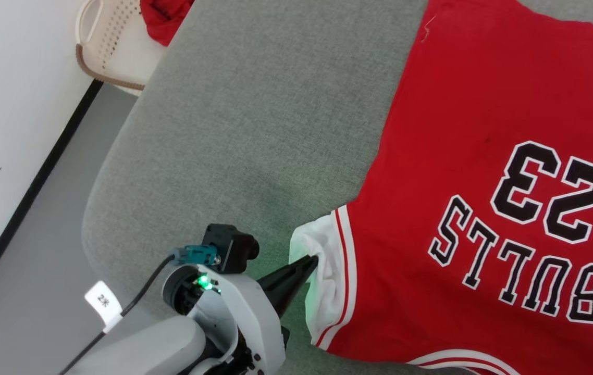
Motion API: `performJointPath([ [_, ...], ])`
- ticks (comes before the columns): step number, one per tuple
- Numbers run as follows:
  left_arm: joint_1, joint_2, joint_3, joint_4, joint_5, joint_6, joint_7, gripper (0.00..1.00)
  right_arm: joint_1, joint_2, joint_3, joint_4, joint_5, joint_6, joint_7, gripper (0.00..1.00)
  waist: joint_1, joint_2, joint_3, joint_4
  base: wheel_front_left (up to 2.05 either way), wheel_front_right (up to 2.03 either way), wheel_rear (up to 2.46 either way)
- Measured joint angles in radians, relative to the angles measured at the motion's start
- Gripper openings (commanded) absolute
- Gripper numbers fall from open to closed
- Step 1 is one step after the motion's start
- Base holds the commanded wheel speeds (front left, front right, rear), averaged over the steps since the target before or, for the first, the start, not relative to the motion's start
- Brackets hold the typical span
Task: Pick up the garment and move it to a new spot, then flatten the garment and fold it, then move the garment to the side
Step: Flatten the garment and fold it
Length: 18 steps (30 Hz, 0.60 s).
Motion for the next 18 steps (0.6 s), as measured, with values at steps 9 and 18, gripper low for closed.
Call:
performJointPath([
  [9,-0.008,-0.02,0.003,0.043,-0.003,-0.02,-0.009,0.0,-0.03,0.063,-0.111,-0.029,-0.154,-0.001,0.064,0.0,-0.0001,0.0,0.015,0.006,0.0,0.0,0.0],
  [18,0.0,-0.001,0.01,0.074,-0.011,-0.024,-0.019,0.0,-0.013,0.129,-0.063,-0.046,-0.137,-0.001,0.076,0.0,-0.0001,0.0,-0.028,-0.034,0.0,0.0,0.0],
])
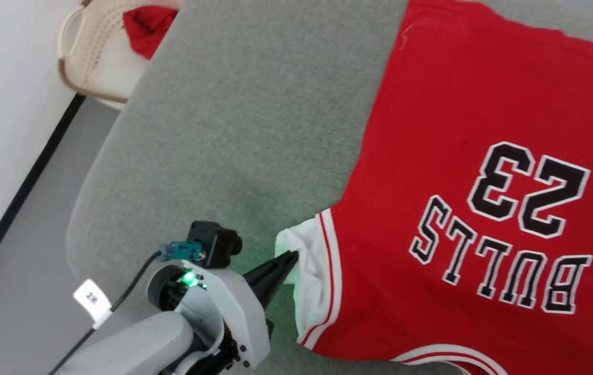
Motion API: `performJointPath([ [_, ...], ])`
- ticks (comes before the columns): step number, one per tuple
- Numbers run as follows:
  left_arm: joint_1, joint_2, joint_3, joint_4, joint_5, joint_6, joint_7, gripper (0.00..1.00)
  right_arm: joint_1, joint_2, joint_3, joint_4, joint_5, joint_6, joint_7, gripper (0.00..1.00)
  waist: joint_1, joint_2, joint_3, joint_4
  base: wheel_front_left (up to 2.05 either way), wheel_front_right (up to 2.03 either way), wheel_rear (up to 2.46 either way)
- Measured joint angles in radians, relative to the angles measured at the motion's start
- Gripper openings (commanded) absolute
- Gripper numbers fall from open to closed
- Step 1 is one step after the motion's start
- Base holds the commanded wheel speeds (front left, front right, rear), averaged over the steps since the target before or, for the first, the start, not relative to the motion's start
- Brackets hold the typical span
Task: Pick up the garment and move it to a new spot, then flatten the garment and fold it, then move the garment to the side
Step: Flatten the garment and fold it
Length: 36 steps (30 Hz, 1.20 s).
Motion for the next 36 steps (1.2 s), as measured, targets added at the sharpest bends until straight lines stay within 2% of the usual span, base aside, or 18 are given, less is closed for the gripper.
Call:
performJointPath([
  [6,0.018,0.03,0.01,0.008,-0.012,0.008,-0.005,0.0,0.036,0.024,0.1,-0.034,0.129,0.0,0.015,0.0,0.0,-0.0001,-0.043,-0.048,0.0,0.0,0.0],
  [9,0.031,0.049,0.014,0.011,-0.02,0.015,-0.007,0.0,0.07,0.023,0.165,-0.083,0.231,0.0,0.022,0.0,0.0,0.0,-0.068,-0.075,0.0,0.0,0.0],
  [14,0.057,0.083,0.022,0.006,-0.035,0.028,-0.009,0.0,0.183,0.001,0.278,-0.221,0.395,0.0,0.055,0.0,0.0,0.0,-0.113,-0.126,0.0,0.0,0.0],
  [18,0.076,0.108,0.025,-0.003,-0.044,0.039,-0.009,0.0,0.3,-0.034,0.323,-0.359,0.511,0.0,0.081,0.0,0.0,-0.0001,-0.149,-0.168,0.0,0.0,0.0],
  [23,0.096,0.132,0.027,-0.015,-0.052,0.052,-0.01,0.0,0.455,-0.067,0.322,-0.521,0.607,0.0,0.111,0.0,0.0,0.0,-0.192,-0.22,0.0,0.0,0.0],
  [28,0.117,0.15,0.027,-0.027,-0.06,0.064,-0.01,0.0,0.625,-0.069,0.277,-0.671,0.658,0.0,0.137,0.0,0.0,0.0,-0.231,-0.267,0.0,0.0,0.0],
  [32,0.13,0.159,0.027,-0.038,-0.066,0.075,-0.01,0.0,0.768,-0.049,0.238,-0.769,0.668,0.0,0.15,0.0,0.0,0.0,-0.255,-0.299,0.0,0.0,0.0],
  [36,0.137,0.17,0.027,-0.046,-0.069,0.079,-0.007,0.0,0.885,-0.002,0.195,-0.835,0.672,0.0,0.158,0.0,0.0,-0.0001,-0.275,-0.324,0.0,0.0,0.0],
])
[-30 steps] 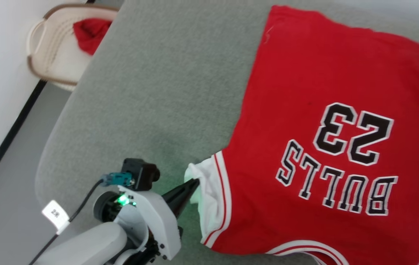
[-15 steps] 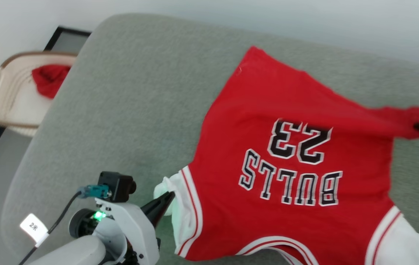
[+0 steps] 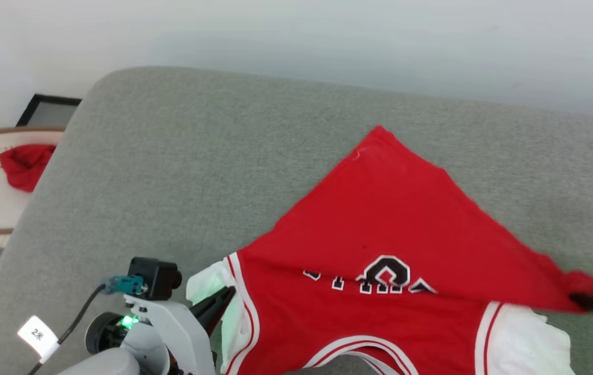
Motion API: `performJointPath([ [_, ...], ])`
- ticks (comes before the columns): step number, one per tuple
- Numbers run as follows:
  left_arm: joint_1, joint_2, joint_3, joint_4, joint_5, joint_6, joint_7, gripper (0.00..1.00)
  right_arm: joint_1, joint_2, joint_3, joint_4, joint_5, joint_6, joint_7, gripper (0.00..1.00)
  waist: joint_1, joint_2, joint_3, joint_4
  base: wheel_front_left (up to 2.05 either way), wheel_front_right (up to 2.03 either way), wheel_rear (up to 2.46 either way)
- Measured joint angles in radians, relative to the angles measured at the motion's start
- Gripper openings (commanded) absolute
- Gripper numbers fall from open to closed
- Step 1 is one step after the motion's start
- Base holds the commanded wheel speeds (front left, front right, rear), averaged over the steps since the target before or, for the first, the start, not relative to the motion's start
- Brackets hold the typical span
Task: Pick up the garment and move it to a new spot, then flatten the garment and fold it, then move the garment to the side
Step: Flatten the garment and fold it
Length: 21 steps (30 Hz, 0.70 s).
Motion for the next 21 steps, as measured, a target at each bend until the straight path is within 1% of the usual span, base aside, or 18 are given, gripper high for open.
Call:
performJointPath([
  [5,0.002,0.0,-0.001,-0.01,0.0,0.005,0.002,0.0,0.105,0.045,-0.045,-0.038,-0.01,0.0,-0.002,0.0,0.0,0.0,-0.015,-0.017,0.0,0.0,0.0],
  [8,0.003,0.0,-0.003,-0.012,0.0,0.008,0.004,0.0,0.153,0.075,-0.057,-0.045,-0.014,0.0,-0.01,0.0,0.0,0.0,-0.019,-0.018,0.0,0.0,0.0],
  [11,0.007,-0.002,-0.003,-0.014,-0.007,0.008,0.004,0.0,0.184,0.089,-0.057,-0.048,-0.02,0.0,-0.032,0.0,0.0,0.0,-0.022,-0.018,0.0,0.0,0.0],
  [12,0.009,-0.002,-0.003,-0.014,-0.007,0.008,0.004,0.0,0.19,0.091,-0.053,-0.048,-0.024,0.0,-0.042,0.32,0.0,0.0,-0.023,-0.017,0.0,0.0,0.0],
  [13,0.01,-0.003,-0.004,-0.014,-0.007,0.008,0.004,0.0,0.198,0.088,-0.042,-0.052,-0.028,0.0,-0.052,0.74,-0.0001,0.0,-0.023,-0.017,0.0,0.0,0.0],
  [14,0.011,-0.003,-0.004,-0.013,-0.007,0.008,0.004,0.0,0.207,0.088,-0.032,-0.053,-0.028,0.0,-0.058,1.0,0.0,0.0,-0.024,-0.016,0.0,0.0,0.0],
  [18,0.013,-0.005,-0.004,-0.013,-0.008,0.007,0.004,0.0,0.235,0.084,-0.011,-0.058,-0.018,0.0,-0.081,1.0,0.0,0.0,-0.027,-0.015,0.0,0.0,0.0],
  [21,0.014,-0.006,-0.005,-0.011,-0.008,0.007,0.003,0.0,0.245,0.068,-0.001,-0.079,-0.018,0.0,-0.099,1.0,0.0,0.0,-0.027,-0.014,0.0,0.0,0.0],
])
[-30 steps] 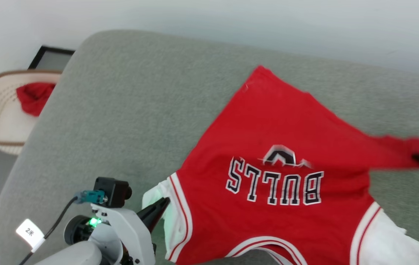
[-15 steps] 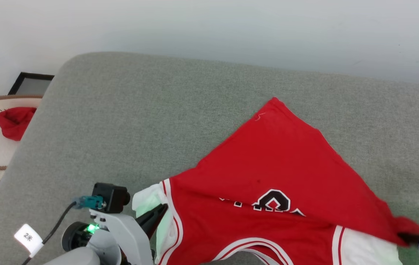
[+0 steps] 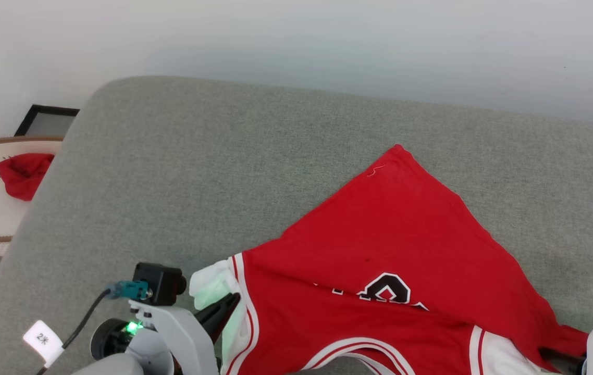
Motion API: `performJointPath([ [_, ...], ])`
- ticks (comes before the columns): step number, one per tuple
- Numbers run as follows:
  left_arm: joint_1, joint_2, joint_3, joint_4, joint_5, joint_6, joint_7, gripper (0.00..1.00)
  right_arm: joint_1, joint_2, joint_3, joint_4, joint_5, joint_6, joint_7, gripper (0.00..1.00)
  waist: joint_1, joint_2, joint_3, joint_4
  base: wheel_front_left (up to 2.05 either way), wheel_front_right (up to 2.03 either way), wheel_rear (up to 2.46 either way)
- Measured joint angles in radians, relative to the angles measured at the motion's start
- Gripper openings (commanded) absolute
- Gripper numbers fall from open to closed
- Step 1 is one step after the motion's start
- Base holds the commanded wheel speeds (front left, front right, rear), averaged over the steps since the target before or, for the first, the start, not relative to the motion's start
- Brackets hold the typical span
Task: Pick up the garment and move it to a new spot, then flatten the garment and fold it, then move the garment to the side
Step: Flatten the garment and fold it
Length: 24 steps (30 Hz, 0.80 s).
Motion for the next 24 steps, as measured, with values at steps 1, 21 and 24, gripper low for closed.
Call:
performJointPath([
  [1,0.0,-0.001,0.0,0.0,0.0,0.0,0.0,0.0,0.004,-0.003,0.0,-0.007,0.0,0.0,-0.006,1.0,0.0,0.0,-0.001,0.0,0.0,0.0,0.0],
  [21,-0.017,-0.034,-0.017,0.015,0.019,-0.017,0.008,0.0,-0.274,-0.122,0.209,-0.13,-0.022,0.0,-0.262,1.0,0.0,0.0,0.007,0.057,0.0,0.0,0.0],
  [24,-0.031,-0.049,-0.024,0.024,0.027,-0.026,0.016,0.0,-0.353,-0.147,0.271,-0.053,-0.023,0.0,-0.308,1.0,0.0,0.0,0.012,0.077,0.0,0.0,0.0],
])
